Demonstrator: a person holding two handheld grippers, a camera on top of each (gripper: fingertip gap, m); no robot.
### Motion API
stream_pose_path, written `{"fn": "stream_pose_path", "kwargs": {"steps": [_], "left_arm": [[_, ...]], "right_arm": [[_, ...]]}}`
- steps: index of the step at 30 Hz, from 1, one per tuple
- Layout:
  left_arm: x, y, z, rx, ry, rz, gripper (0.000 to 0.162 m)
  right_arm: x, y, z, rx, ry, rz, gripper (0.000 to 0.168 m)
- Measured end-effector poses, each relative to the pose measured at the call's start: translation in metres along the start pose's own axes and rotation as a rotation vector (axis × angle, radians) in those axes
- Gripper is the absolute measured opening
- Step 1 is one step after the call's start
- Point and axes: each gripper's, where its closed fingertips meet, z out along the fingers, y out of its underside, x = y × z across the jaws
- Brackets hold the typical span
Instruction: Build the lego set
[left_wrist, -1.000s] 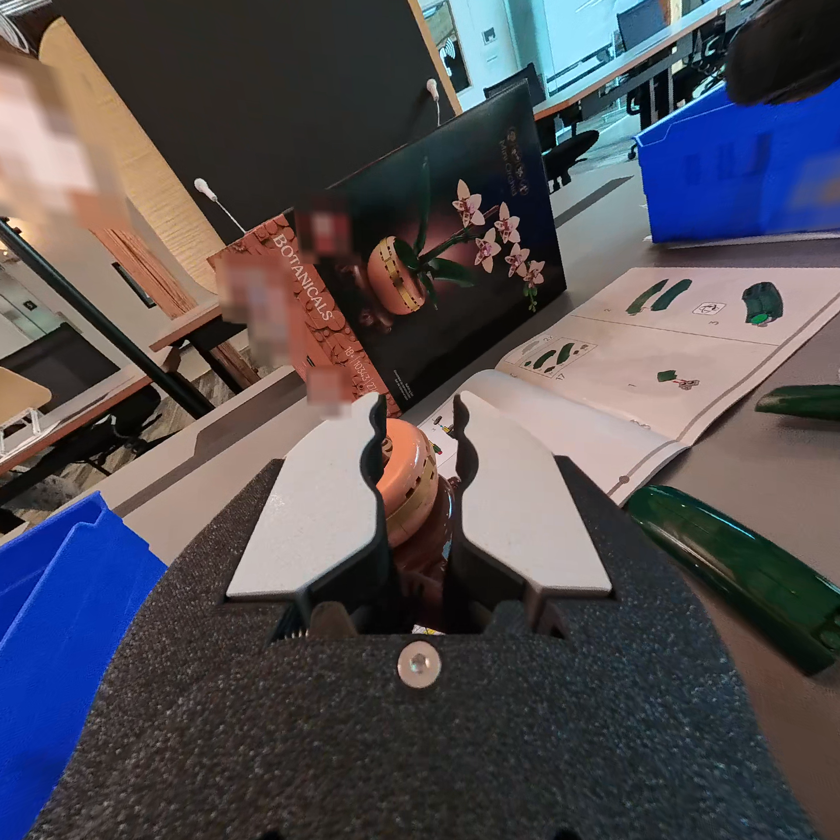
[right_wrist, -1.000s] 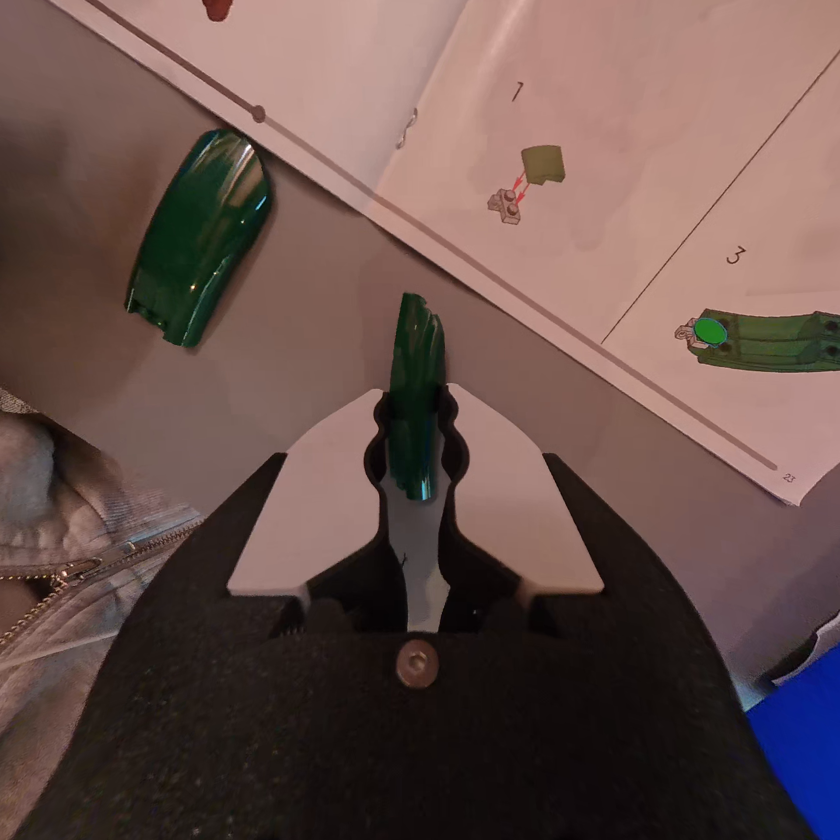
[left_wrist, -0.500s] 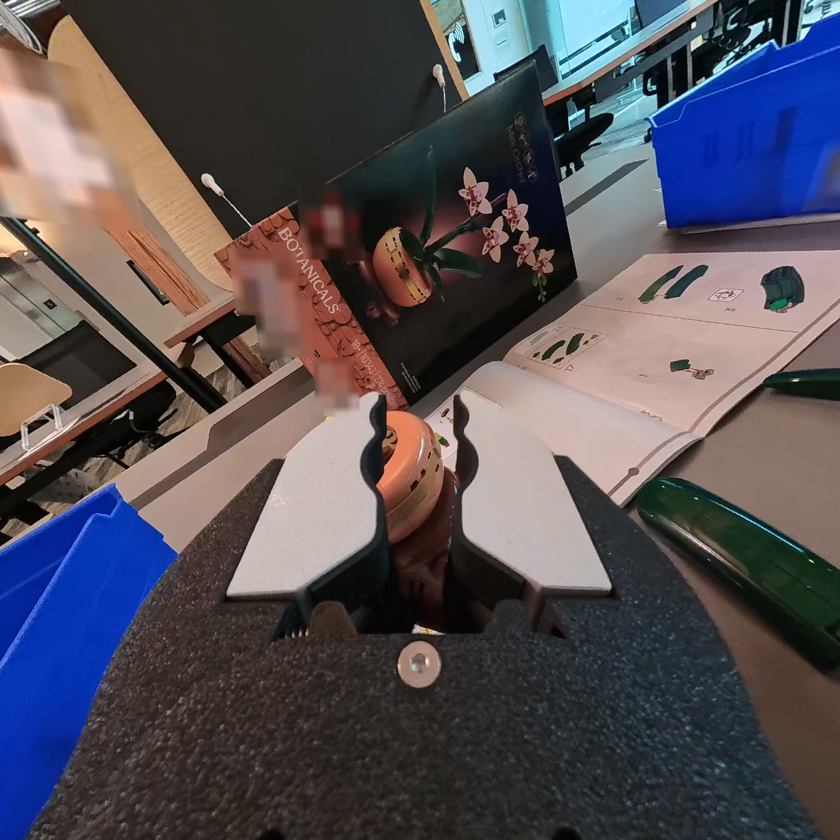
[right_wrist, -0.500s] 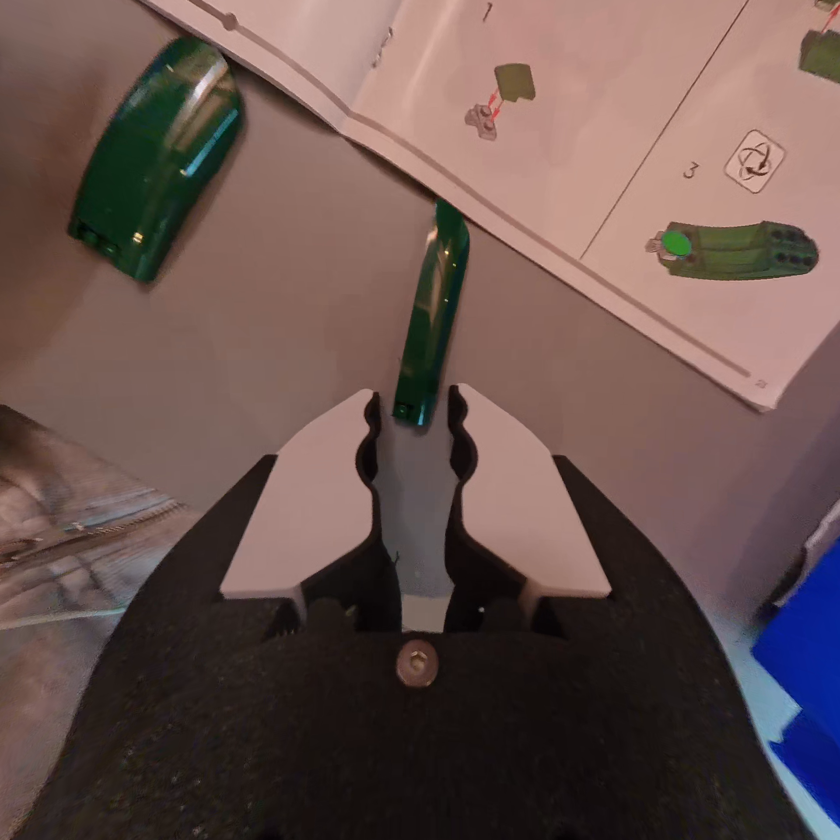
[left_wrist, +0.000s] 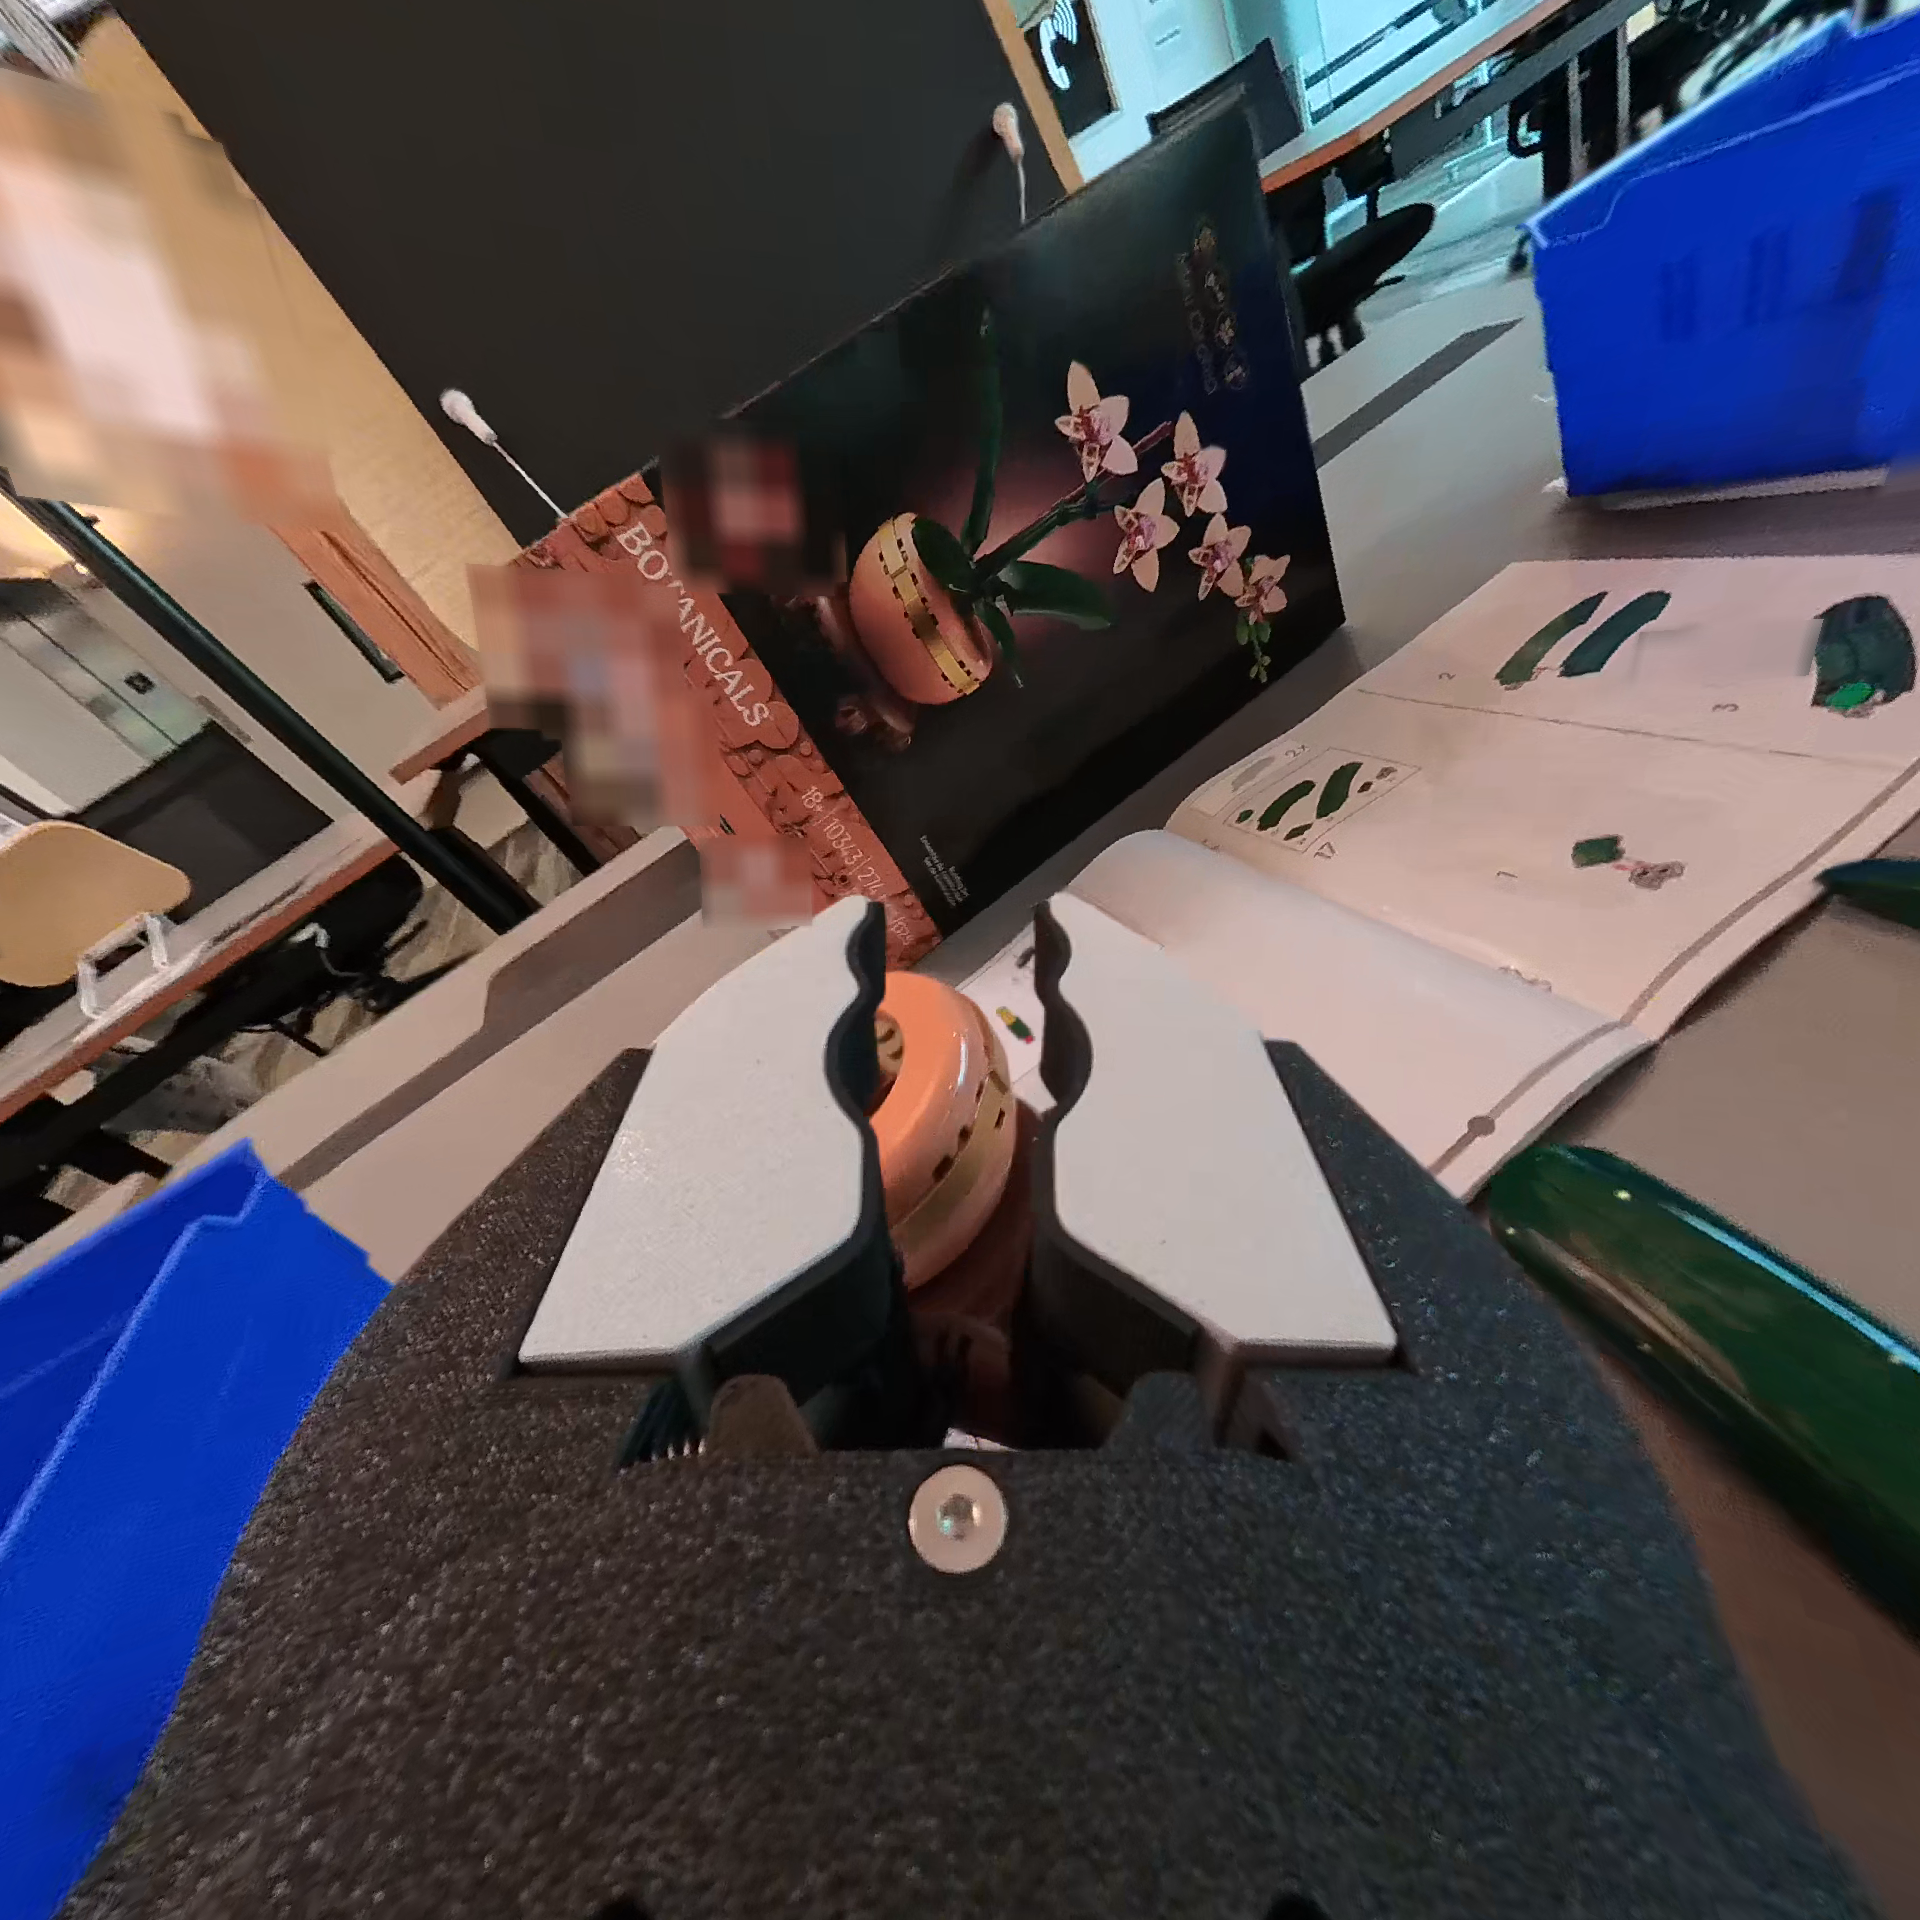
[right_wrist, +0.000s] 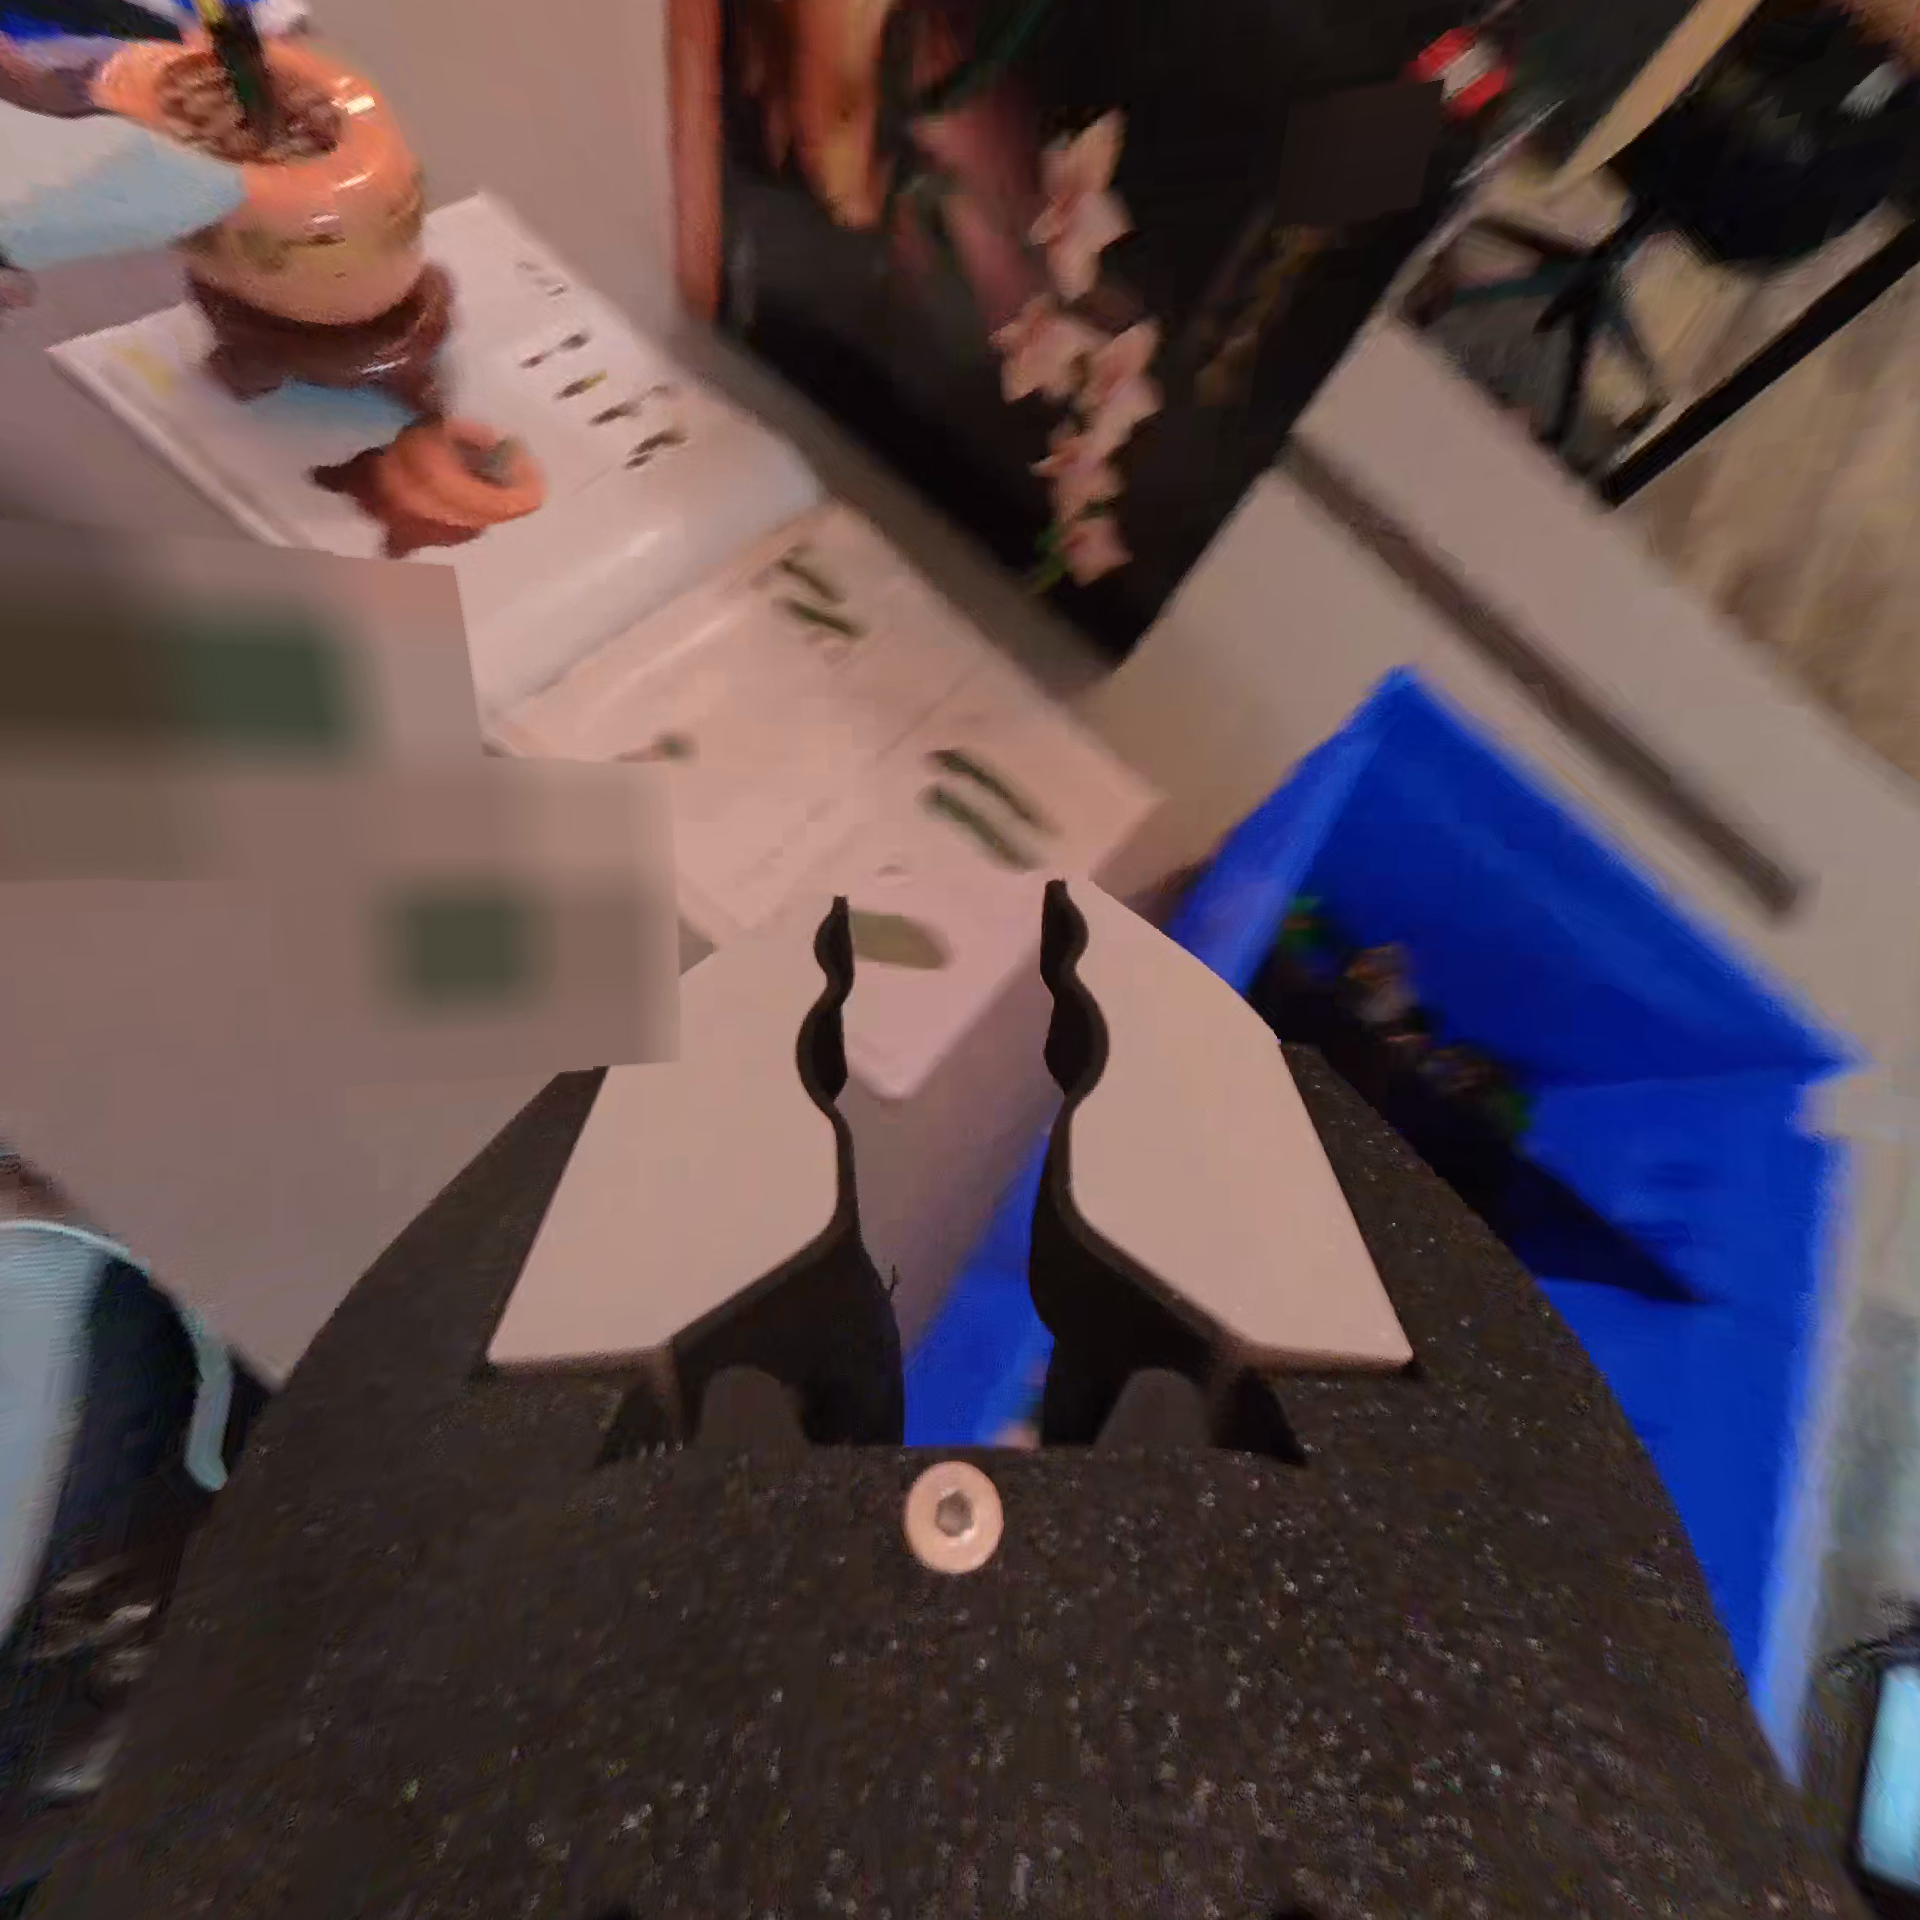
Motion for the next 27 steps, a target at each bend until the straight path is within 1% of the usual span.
{"fn": "stream_pose_path", "kwargs": {"steps": [2, 4, 6, 7, 9, 11, 13, 17, 19, 21, 24, 27], "left_arm": [[0.003, -0.004, 0.006, -0.005, 0.035, -0.055, 0.026], [0.006, -0.01, 0.012, 0.002, 0.071, -0.114, 0.026], [0.009, -0.017, 0.018, 0.008, 0.09, -0.167, 0.026], [0.009, -0.019, 0.021, 0.008, 0.092, -0.188, 0.026], [0.01, -0.023, 0.028, 0.0, 0.09, -0.211, 0.026], [0.011, -0.026, 0.034, -0.013, 0.081, -0.205, 0.026], [0.011, -0.028, 0.04, -0.035, 0.067, -0.173, 0.026], [0.014, -0.029, 0.051, -0.082, 0.055, -0.097, 0.026], [0.015, -0.027, 0.056, -0.11, 0.057, -0.074, 0.026], [0.016, -0.026, 0.062, -0.129, 0.054, -0.061, 0.026], [0.016, -0.025, 0.067, -0.14, 0.049, -0.051, 0.026], [0.014, -0.025, 0.07, -0.139, 0.036, -0.045, 0.026]], "right_arm": [[0.042, -0.006, -0.008, 0.015, -0.021, -0.11, 0.033], [0.08, -0.006, -0.005, 0.015, -0.064, -0.225, 0.03], [0.114, -0.005, 0.01, 0.025, -0.131, -0.365, 0.021], [0.13, -0.002, 0.019, 0.022, -0.152, -0.44, 0.02], [0.149, 0.009, 0.042, -0.005, -0.274, -0.549, 0.019], [0.158, 0.019, 0.065, -0.025, -0.405, -0.575, 0.019], [0.155, 0.03, 0.082, -0.056, -0.529, -0.628, 0.021], [0.139, 0.056, 0.102, -0.123, -0.708, -0.746, 0.026], [0.135, 0.071, 0.107, -0.176, -0.757, -0.796, 0.026], [0.14, 0.089, 0.106, -0.274, -0.787, -0.836, 0.025], [0.172, 0.112, 0.096, -0.446, -0.741, -0.964, 0.019], [0.19, 0.13, 0.083, -0.594, -0.784, -1.006, 0.013]]}}
